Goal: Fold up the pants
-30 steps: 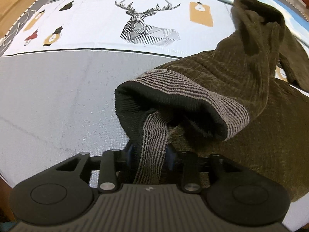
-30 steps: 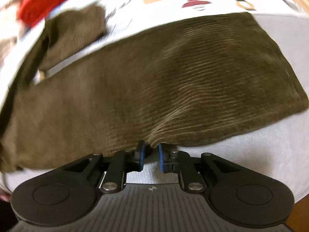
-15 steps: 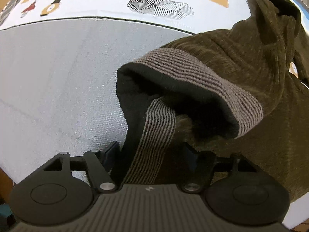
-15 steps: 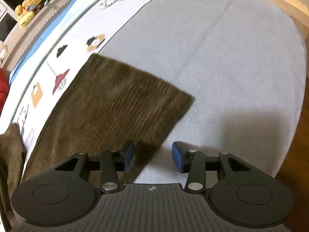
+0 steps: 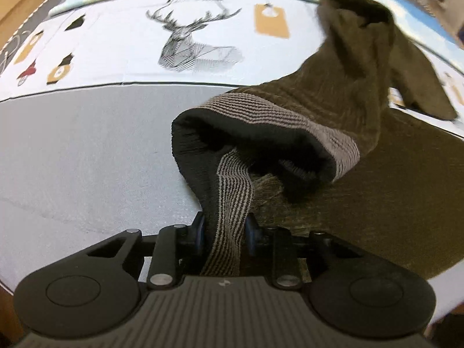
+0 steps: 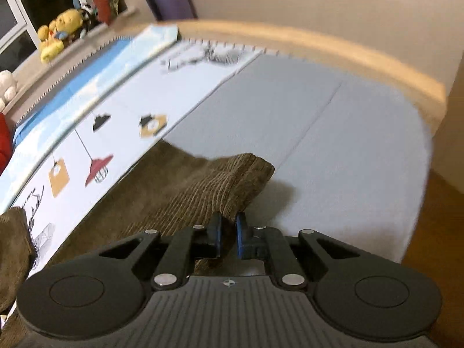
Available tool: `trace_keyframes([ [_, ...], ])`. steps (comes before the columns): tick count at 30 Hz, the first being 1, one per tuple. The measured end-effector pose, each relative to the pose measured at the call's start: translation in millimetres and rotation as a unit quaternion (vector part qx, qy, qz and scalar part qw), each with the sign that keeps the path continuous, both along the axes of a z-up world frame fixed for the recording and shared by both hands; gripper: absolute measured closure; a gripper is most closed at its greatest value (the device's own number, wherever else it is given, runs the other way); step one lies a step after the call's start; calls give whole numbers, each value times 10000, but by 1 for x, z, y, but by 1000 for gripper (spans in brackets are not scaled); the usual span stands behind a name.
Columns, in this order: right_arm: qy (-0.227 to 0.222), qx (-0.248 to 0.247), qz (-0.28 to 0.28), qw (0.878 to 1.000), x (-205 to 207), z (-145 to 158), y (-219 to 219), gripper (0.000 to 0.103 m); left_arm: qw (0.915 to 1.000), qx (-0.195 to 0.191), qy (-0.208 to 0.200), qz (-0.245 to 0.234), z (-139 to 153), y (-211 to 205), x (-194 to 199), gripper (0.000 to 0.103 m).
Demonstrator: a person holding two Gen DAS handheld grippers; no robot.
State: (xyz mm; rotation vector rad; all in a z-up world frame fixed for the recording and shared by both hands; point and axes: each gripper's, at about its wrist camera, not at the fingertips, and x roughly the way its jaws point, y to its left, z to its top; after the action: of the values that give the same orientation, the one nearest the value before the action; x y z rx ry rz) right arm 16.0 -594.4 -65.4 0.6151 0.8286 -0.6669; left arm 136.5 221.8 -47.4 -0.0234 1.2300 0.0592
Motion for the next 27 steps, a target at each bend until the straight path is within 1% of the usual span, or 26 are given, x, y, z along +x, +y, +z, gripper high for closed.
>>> trace_keyframes([
  [2,168,20,-138,9998,-10,1,-4,94,9999,-45,9,-144,2,-2,-5,73],
  [4,348,171,-325,9987,-22,-3,-12,94,9996,-75,72,-270,1,-2,-8,73],
  [6,538,325,-459,9970,-34,-8,-19,94,9990,-92,187,-393,0,-1,-13,73],
  [8,829,383,-478,9947,-37,-13,-21,94,9983,-75,314,-492,-4,0,-18,73],
  [10,1021,471,-574,9920,-39,-18,-23,94,9974,-74,463,-539,-8,2,-21,73],
  [12,1096,516,-551,9911,-36,-22,-23,93,9961,-44,602,-639,-11,1,-23,71],
  [13,1081,543,-443,9917,-32,-24,-22,93,9957,-6,638,-672,-12,0,-23,67],
  [14,1117,543,-287,9918,-27,-25,-20,92,9957,50,630,-684,-11,-2,-22,65],
  [15,1231,500,-144,9910,-22,-26,-17,90,9959,130,571,-691,-8,-3,-22,65],
  [17,1462,330,-52,9887,-16,-27,-13,88,9969,324,313,-637,3,-2,-20,59],
  [18,1488,260,-68,9885,-14,-26,-12,84,9975,366,185,-578,9,-1,-19,54],
  [20,1513,-27,-155,9884,-12,-17,-9,84,9977,382,-189,-520,26,-2,-20,53],
  [22,1319,-328,-157,9906,-8,-5,-4,82,9957,319,-605,-619,43,-12,-24,53],
  [24,944,-545,-53,9940,-3,10,3,80,9922,151,-886,-868,54,-27,-24,53],
  [26,552,-657,227,9960,5,19,13,80,9870,65,-1016,-1244,57,-50,-22,52],
  [27,392,-734,426,9956,11,23,21,80,9838,104,-1015,-1472,56,-64,-20,52],
])
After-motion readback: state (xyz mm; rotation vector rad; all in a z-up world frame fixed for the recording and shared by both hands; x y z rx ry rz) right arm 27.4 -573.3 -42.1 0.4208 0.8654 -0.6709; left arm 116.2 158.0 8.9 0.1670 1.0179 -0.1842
